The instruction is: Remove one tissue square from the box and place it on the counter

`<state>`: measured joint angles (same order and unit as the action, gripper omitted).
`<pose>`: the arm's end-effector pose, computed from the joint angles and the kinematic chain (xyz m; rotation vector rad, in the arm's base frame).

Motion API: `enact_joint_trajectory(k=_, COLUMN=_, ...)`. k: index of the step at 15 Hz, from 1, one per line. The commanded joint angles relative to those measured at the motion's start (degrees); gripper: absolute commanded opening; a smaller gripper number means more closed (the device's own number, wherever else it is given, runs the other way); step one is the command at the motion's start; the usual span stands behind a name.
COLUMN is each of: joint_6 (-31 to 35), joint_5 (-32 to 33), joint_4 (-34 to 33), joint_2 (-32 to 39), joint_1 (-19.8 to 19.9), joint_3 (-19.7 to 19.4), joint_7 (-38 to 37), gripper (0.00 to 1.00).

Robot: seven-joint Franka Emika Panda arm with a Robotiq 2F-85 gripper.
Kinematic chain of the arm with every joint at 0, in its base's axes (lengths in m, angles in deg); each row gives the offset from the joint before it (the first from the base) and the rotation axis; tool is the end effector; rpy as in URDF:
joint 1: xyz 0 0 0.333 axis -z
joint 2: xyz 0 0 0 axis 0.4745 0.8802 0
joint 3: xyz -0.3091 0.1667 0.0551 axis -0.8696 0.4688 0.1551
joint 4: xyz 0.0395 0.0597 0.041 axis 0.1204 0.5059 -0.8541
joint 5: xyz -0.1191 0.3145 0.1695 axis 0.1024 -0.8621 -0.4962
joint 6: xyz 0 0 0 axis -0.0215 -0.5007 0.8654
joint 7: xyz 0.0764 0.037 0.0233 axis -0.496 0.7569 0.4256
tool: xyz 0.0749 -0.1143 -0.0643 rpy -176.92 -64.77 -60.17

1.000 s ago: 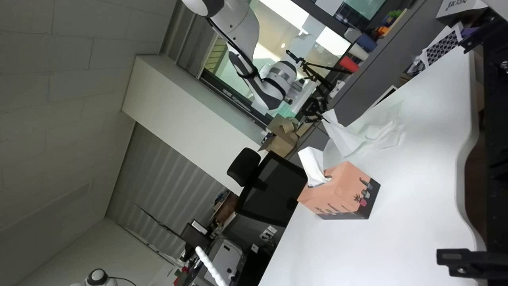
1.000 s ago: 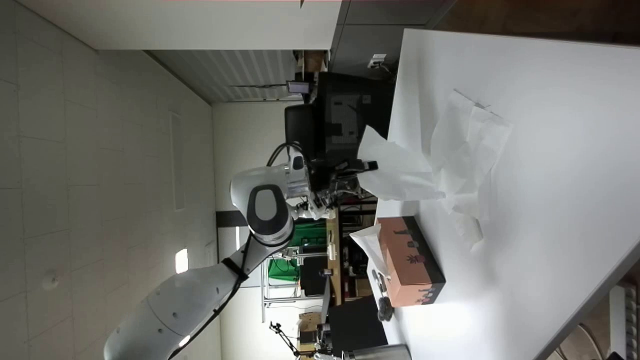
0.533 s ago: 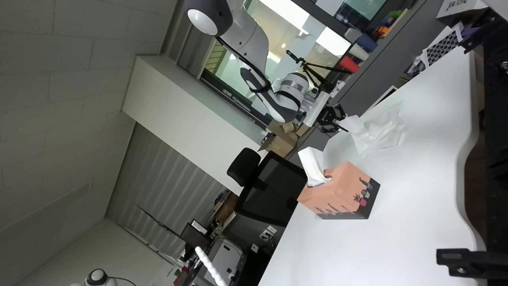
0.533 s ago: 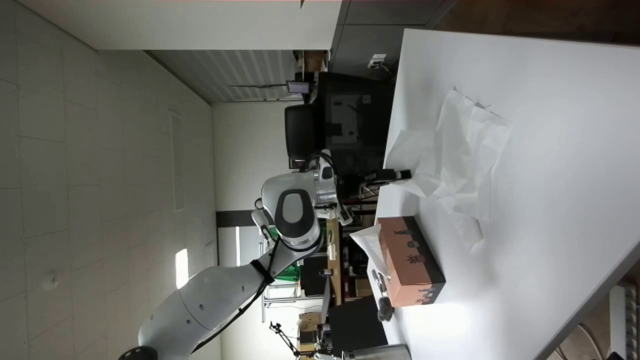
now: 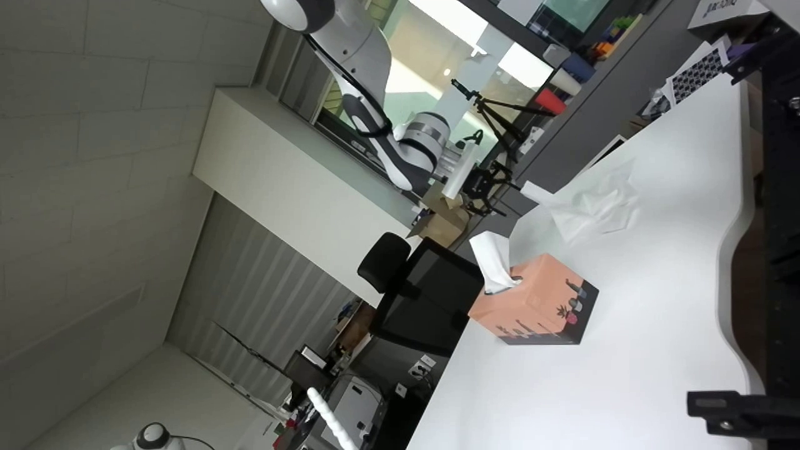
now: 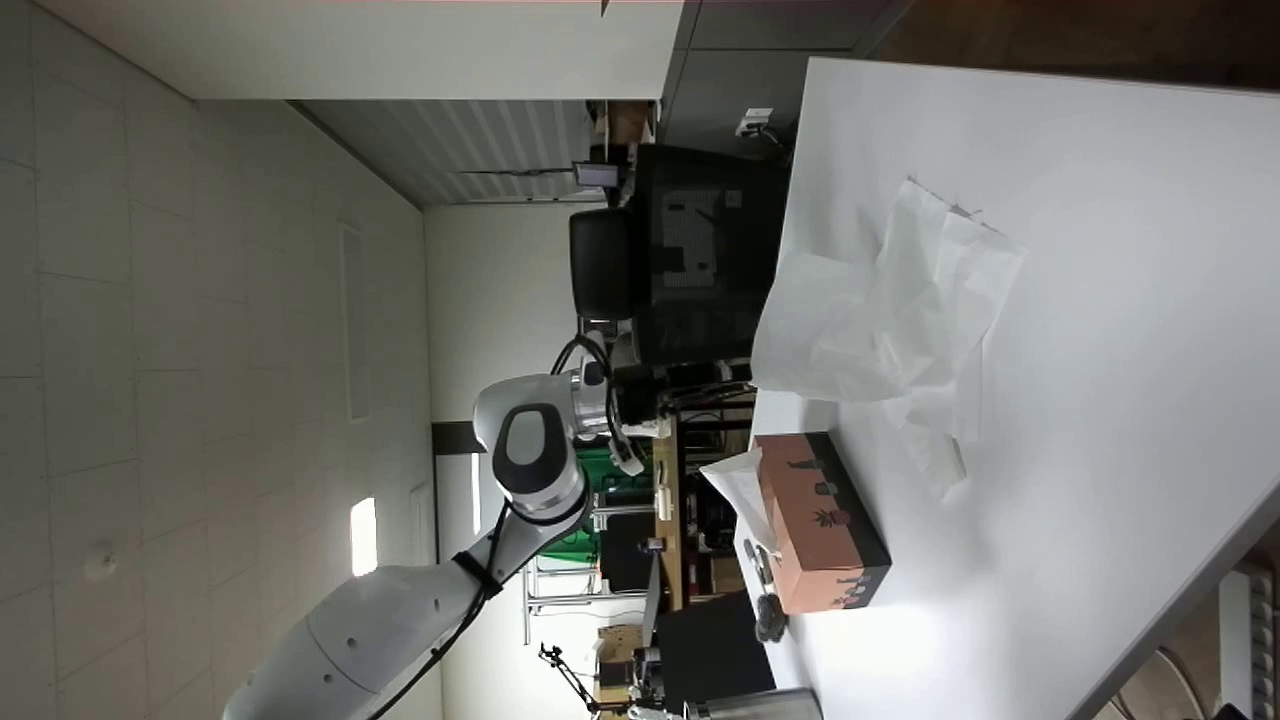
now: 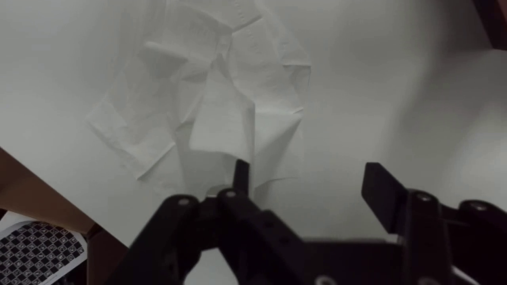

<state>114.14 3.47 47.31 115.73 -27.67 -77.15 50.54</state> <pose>0.6454 -0.1901 0.2310 2.8160 -1.0366 0.0733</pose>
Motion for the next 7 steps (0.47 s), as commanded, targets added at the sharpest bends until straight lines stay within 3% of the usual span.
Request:
enact_joint_trajectory(k=1, joint_6=-3.7, joint_5=6.0, joint_4=3.8, joint_2=-6.5, joint_1=-2.5, joint_3=-1.6, joint_7=-4.9, gripper=1.00)
enact_joint_trajectory(k=2, joint_6=-5.0, joint_5=6.8, joint_4=4.0, joint_2=-7.6, joint_1=-2.4, joint_3=-1.2, joint_7=-5.0, gripper=1.00)
enact_joint_trajectory(k=3, joint_6=-3.4, joint_5=5.3, joint_4=1.2, joint_2=-4.1, joint_1=-0.2, joint_3=0.8, joint_7=-2.8, gripper=1.00)
enact_joint_trajectory(k=7, joint_6=-3.7, joint_5=5.5, joint_4=1.4, joint_2=-4.5, joint_1=0.2, joint_3=1.4, joint_7=-2.6, gripper=1.00)
